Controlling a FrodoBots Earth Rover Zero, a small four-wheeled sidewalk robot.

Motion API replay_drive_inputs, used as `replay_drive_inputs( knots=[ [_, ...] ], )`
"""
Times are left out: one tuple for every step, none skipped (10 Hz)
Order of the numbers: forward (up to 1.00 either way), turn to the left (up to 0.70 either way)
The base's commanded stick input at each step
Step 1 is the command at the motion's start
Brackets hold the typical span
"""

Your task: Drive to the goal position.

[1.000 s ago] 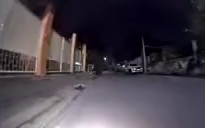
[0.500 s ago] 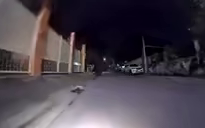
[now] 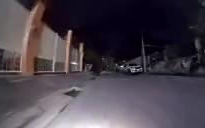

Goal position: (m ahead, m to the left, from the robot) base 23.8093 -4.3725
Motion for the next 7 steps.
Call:
replay_drive_inputs(
  knots=[
    [0.7, -0.35],
    [0.7, -0.35],
    [0.7, -0.35],
    [0.7, -0.35],
    [0.7, -0.18],
    [0.7, 0.0],
    [0.7, 0.0]
  ],
)
